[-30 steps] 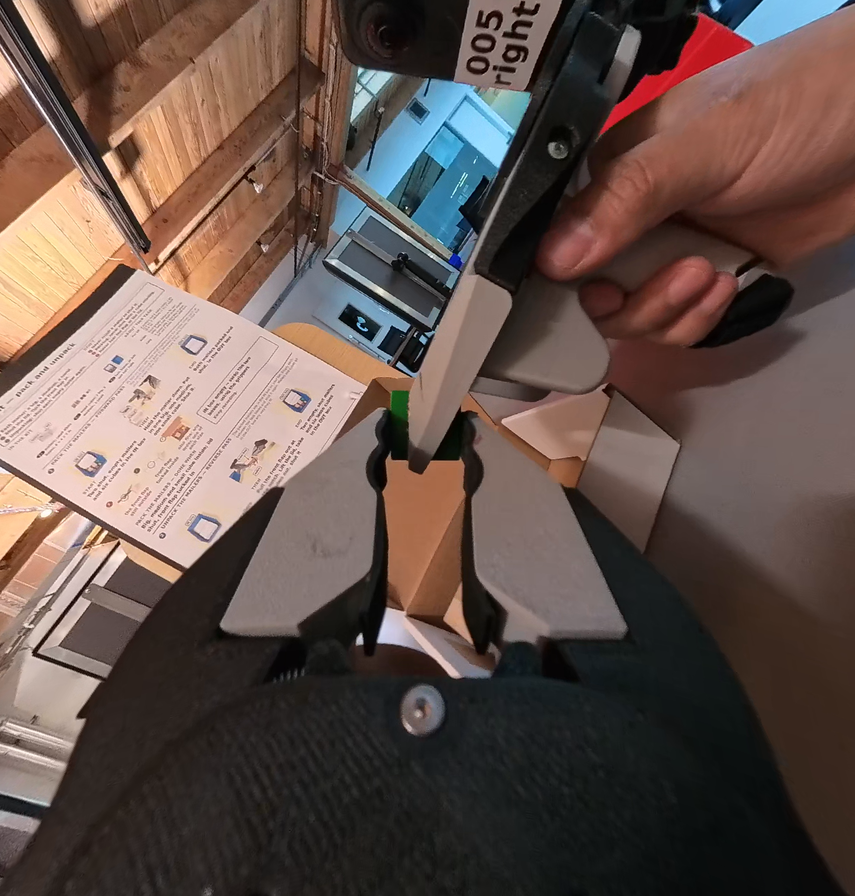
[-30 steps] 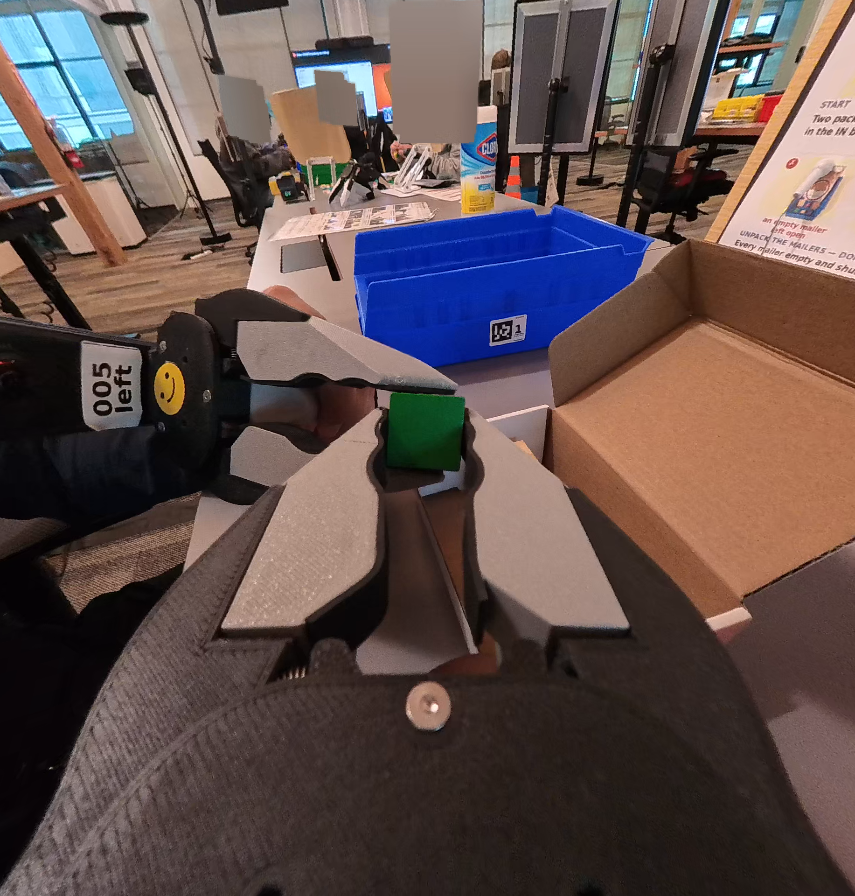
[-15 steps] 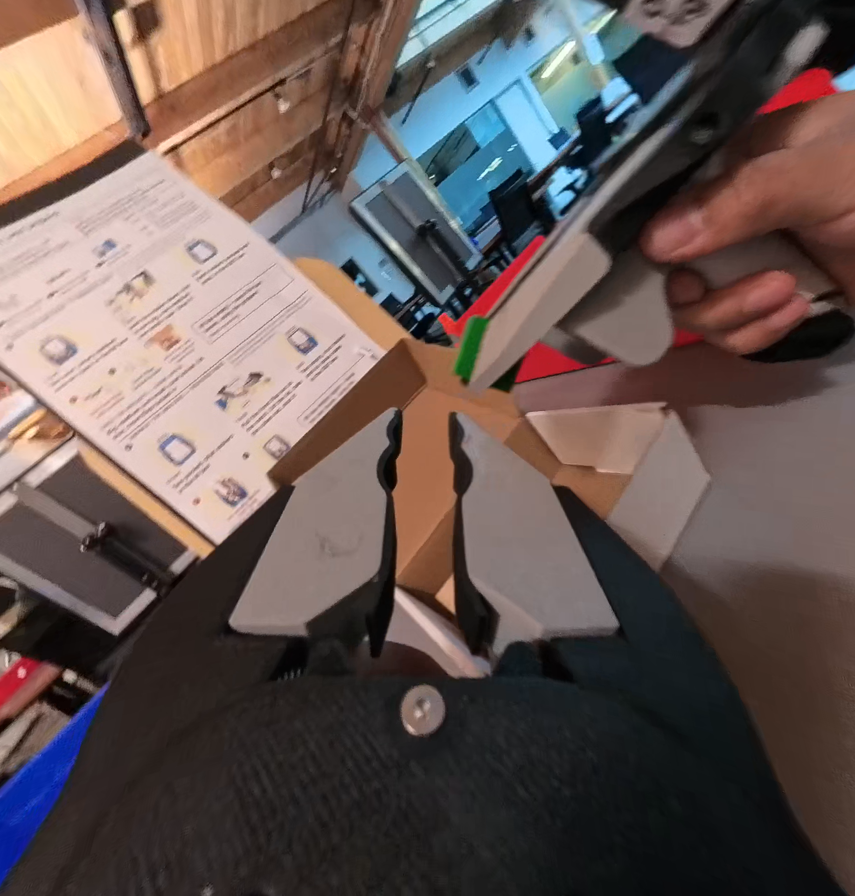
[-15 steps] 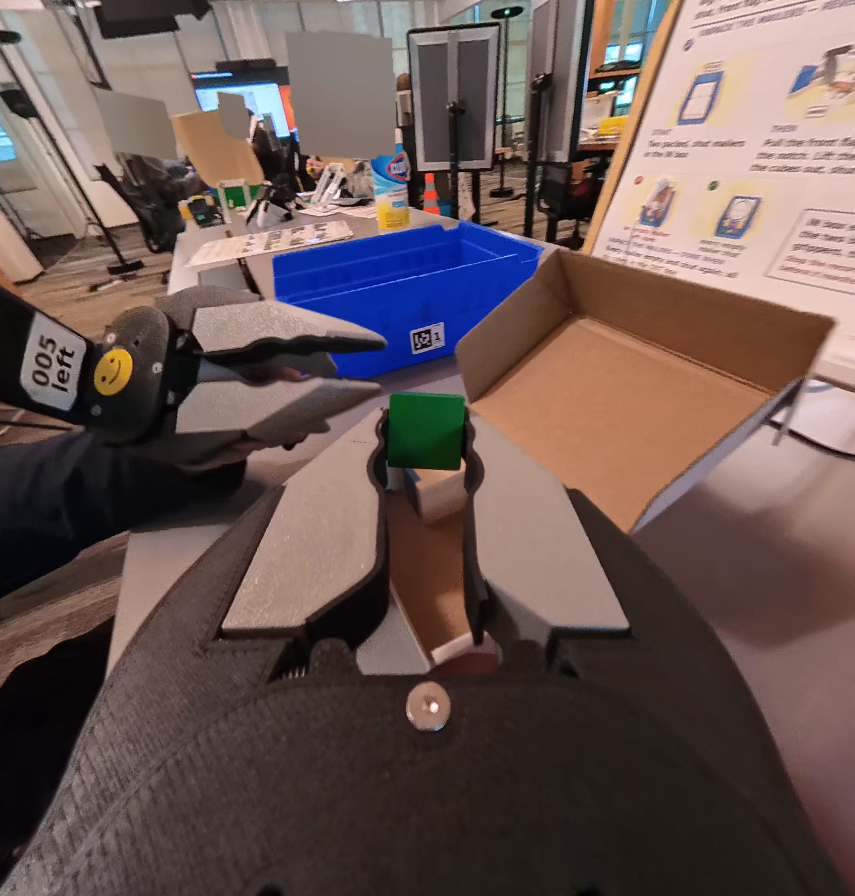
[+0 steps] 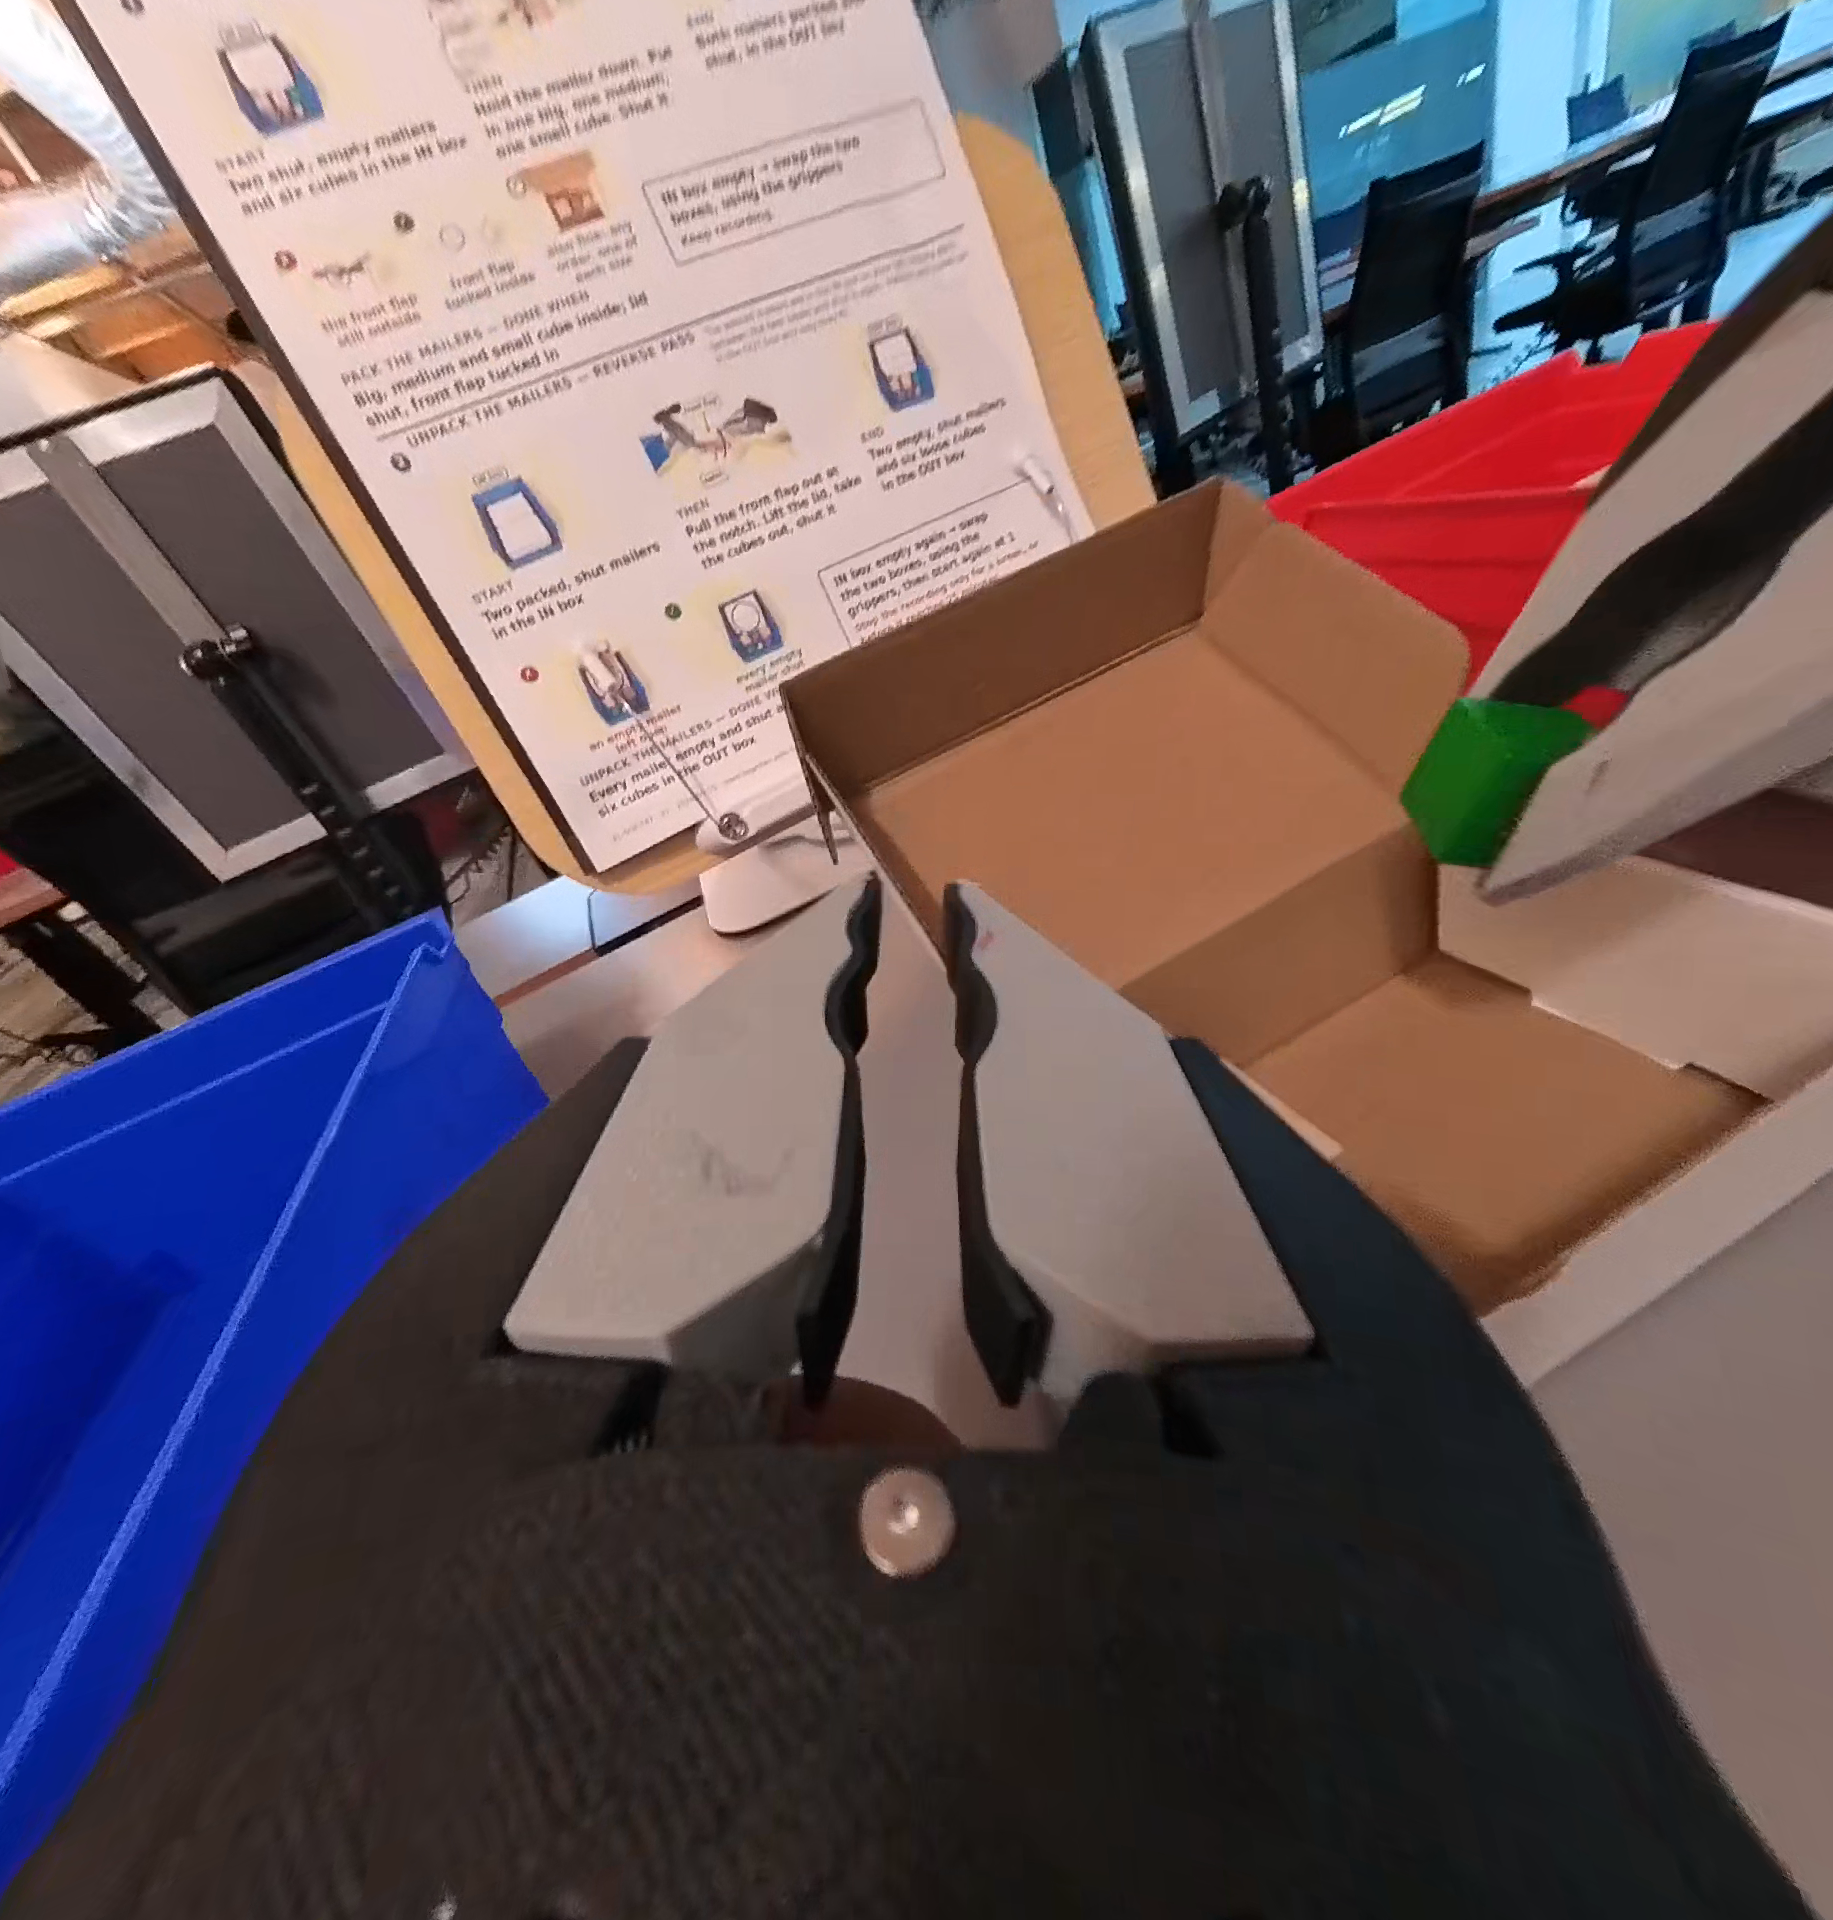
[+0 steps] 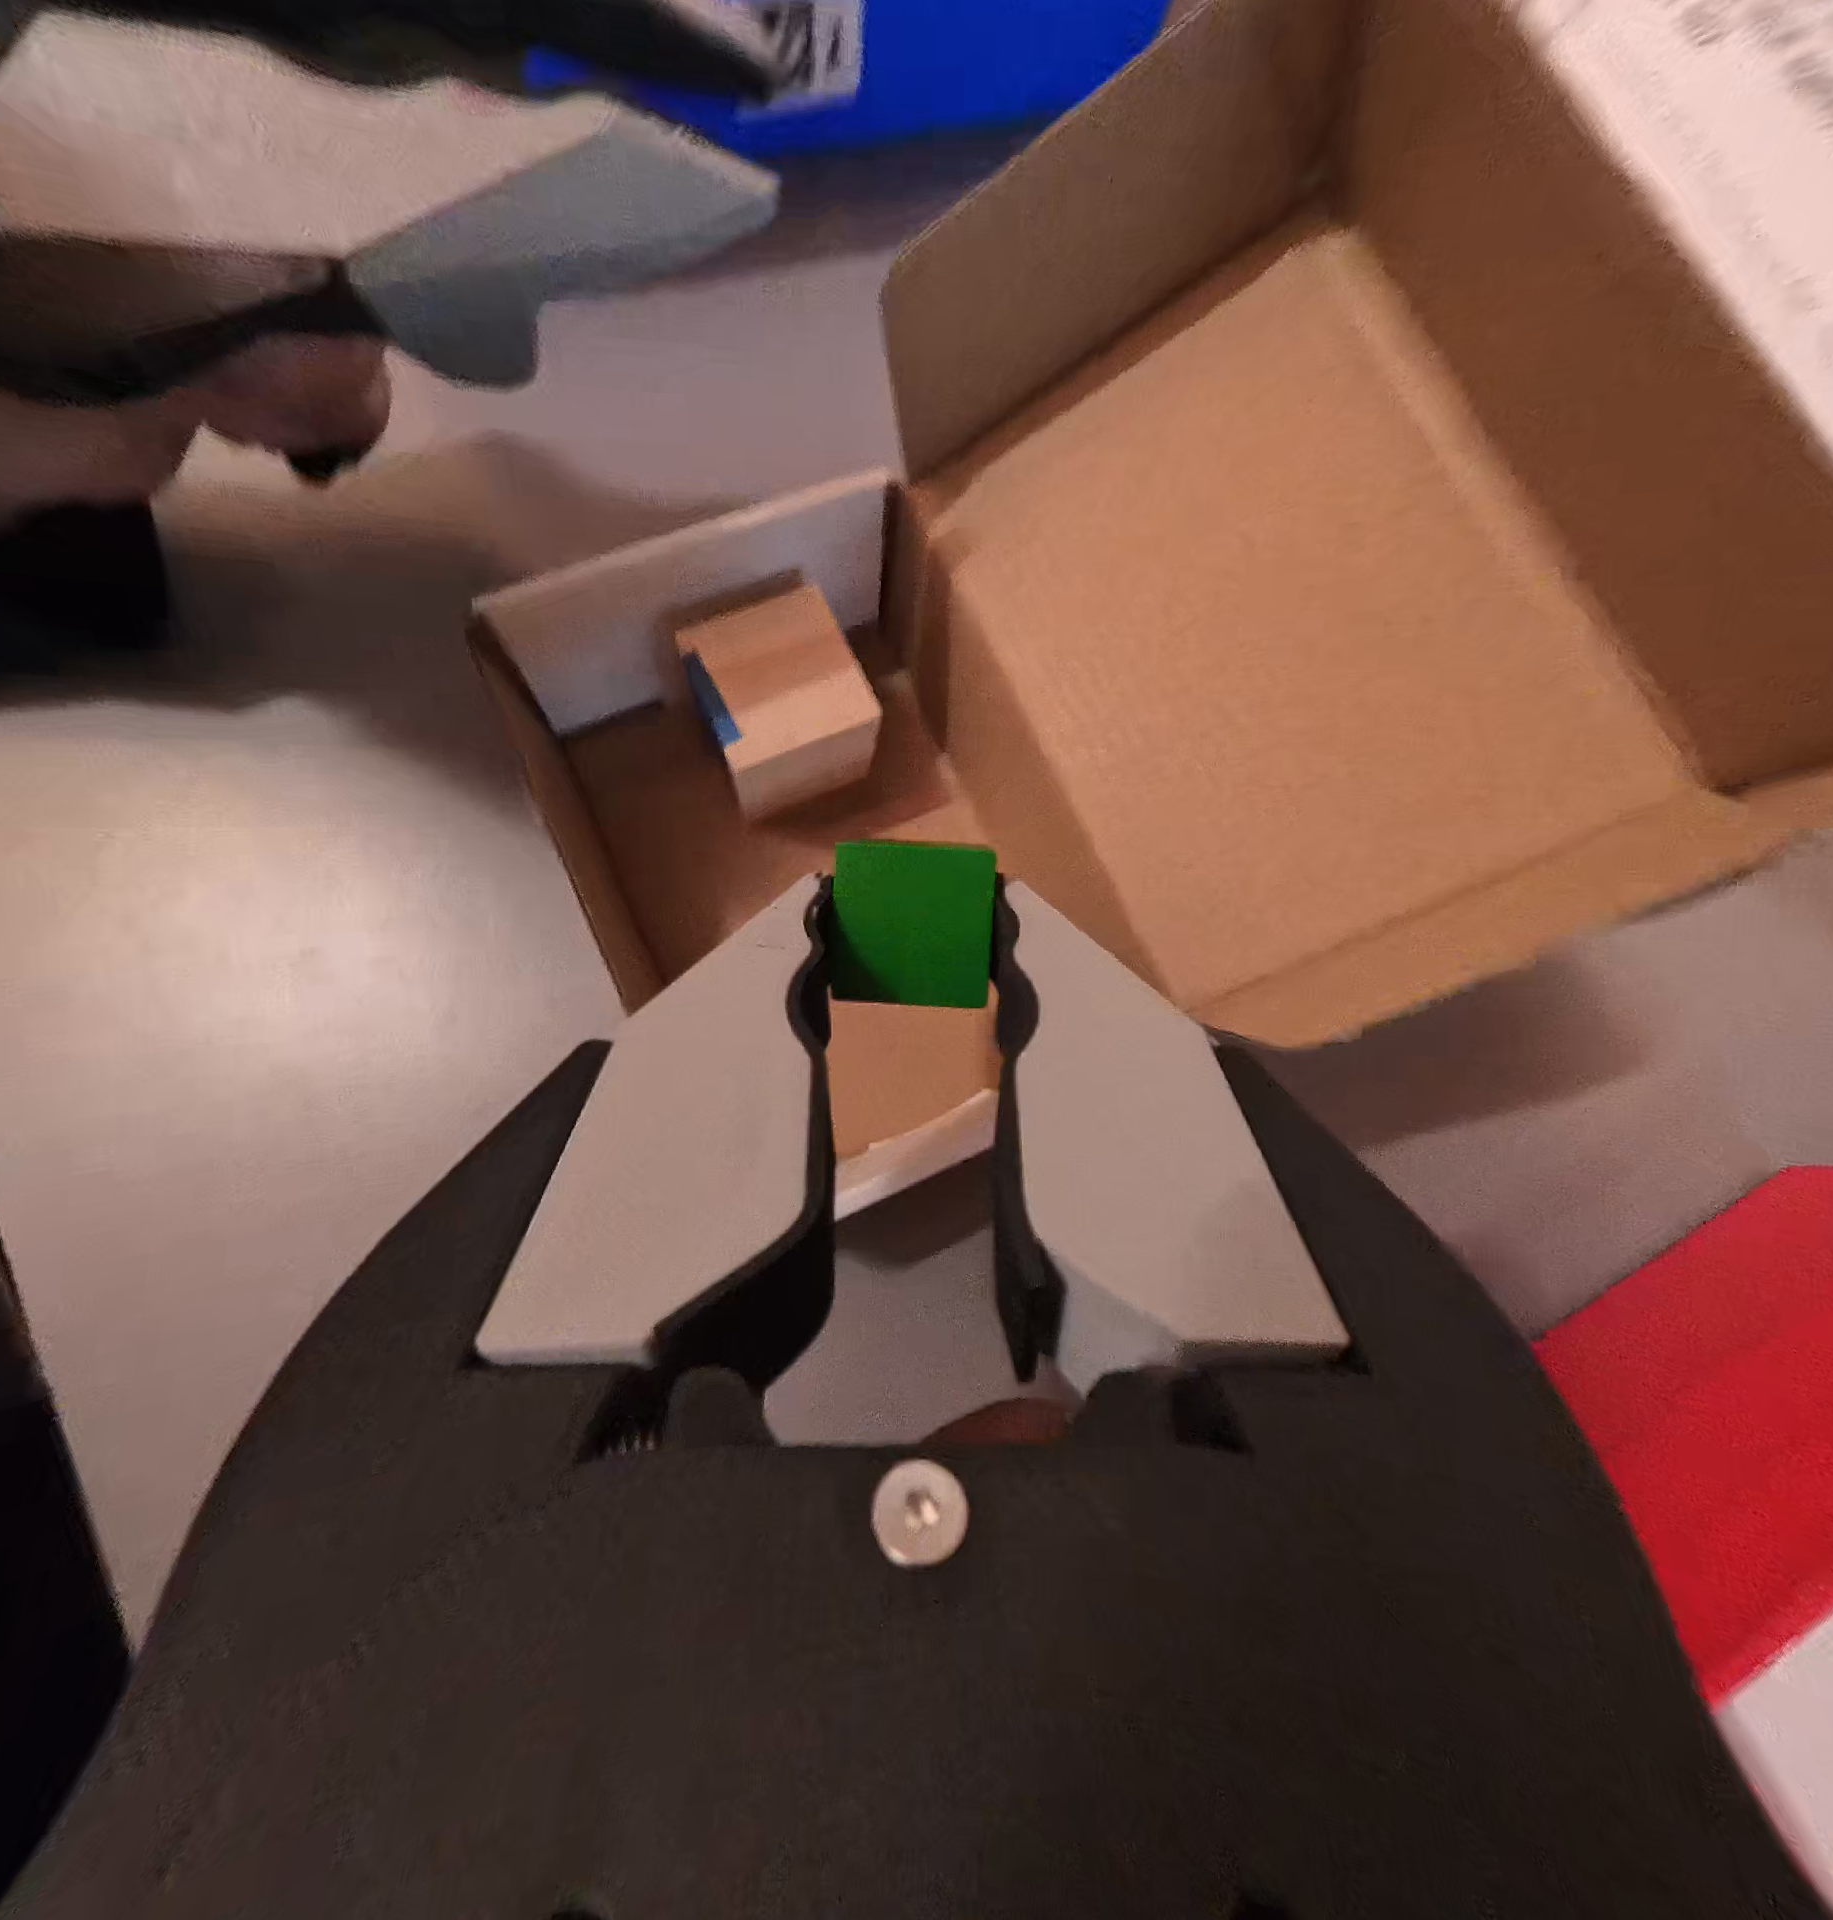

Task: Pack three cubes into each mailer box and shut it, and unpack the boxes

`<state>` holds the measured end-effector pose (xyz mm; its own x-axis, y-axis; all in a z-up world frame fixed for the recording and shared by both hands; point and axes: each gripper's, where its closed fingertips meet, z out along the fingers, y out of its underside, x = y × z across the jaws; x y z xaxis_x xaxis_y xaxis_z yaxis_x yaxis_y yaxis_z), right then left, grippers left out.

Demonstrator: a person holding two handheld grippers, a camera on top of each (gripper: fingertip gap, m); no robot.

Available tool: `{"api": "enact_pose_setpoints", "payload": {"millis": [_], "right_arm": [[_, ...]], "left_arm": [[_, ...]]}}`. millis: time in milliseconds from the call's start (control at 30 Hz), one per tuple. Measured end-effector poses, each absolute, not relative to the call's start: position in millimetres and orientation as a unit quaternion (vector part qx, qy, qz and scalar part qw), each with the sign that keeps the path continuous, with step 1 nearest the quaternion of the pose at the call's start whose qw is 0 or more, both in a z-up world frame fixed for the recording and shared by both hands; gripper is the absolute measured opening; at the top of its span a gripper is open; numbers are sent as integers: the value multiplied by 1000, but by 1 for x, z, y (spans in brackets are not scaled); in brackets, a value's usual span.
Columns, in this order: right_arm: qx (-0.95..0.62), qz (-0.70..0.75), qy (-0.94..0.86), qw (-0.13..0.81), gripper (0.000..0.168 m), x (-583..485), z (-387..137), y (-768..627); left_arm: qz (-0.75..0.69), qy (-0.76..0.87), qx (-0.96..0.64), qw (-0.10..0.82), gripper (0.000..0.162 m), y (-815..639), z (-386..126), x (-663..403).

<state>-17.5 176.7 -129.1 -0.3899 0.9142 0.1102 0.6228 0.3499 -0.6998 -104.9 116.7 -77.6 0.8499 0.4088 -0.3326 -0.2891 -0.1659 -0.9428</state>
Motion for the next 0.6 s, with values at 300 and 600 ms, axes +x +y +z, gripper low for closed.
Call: {"api": "enact_pose_setpoints", "payload": {"millis": [300,600], "right_arm": [[-471,98,-863,155,27,-21,-177,180],[-487,169,-828,219,35,-32,-150,174]], "left_arm": [[245,-86,-740,621,10,115,-94,-122],[135,-147,-768,609,29,116,-113,-129]]}}
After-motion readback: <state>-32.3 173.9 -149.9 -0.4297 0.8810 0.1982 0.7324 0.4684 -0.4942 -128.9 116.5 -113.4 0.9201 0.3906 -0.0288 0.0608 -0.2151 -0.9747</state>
